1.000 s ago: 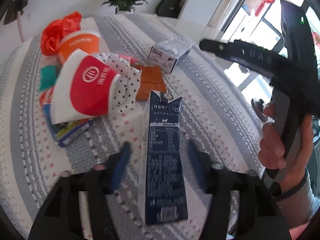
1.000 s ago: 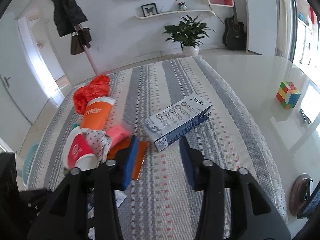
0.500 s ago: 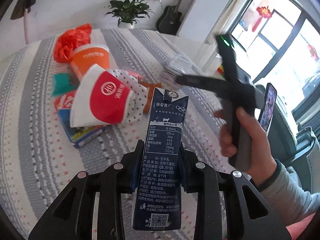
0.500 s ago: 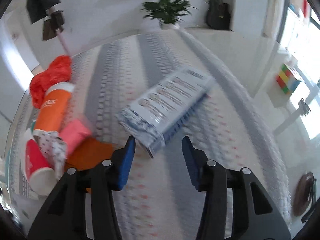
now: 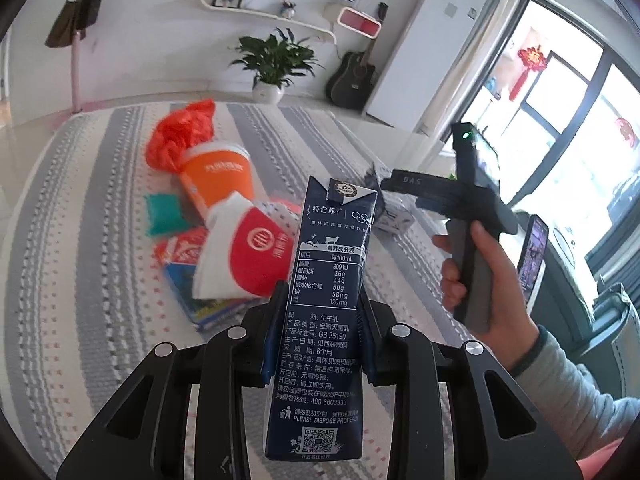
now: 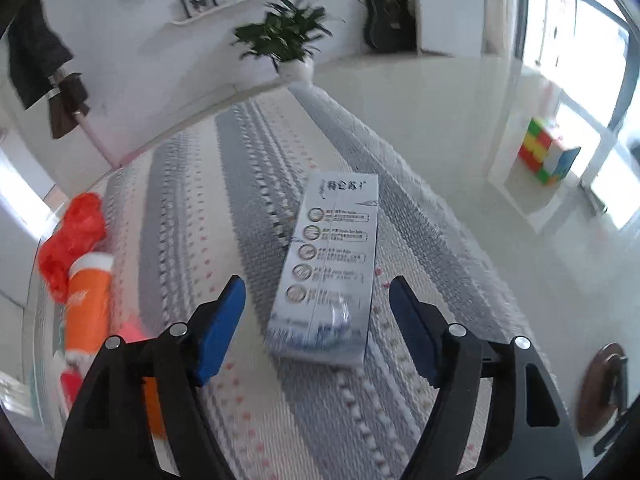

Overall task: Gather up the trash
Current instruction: 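Grasp the dark blue milk carton with the left tool while the right tool grasps the white-blue carton, then carry both cartons over the teal basket and open both tools to drop them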

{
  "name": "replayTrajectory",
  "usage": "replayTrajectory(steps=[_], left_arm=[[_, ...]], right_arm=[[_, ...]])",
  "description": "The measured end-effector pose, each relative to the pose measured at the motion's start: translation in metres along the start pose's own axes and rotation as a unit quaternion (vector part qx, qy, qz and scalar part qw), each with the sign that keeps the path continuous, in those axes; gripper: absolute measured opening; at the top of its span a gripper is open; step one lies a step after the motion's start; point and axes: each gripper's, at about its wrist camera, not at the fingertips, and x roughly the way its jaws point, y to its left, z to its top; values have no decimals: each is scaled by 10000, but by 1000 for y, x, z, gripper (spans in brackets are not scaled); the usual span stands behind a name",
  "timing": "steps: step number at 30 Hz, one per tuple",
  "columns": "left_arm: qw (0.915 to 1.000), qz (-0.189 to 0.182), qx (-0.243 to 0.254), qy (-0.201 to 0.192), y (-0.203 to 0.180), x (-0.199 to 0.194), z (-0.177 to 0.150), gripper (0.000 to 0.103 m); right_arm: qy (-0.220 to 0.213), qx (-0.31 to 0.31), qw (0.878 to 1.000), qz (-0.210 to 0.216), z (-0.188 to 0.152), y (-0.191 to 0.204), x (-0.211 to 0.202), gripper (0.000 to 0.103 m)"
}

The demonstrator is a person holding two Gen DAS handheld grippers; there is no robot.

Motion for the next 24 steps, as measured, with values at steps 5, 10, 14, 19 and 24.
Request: replayTrajectory(steps=[5,10,14,19,24], left_arm=[[9999,125,-75,-35,-1,-5,2,30],[9996,200,-164,-90,5,-6,4,30],[9988,314,-283,-239,17,-17,7,30],[9958,485,-521,-571,40,-45,13,30],[9879,767,-872,-1029,73,-88,17,30]], right_arm=[[310,151,9994,40,8,-4,24,71],[450,21,9990,-73,8,-3,32,52],[277,-97,9996,10,6,3,19,50],[-175,-493,9980,358,4,42,-27,50],[-682,-1188,9862,935,-5,113,-86,50]])
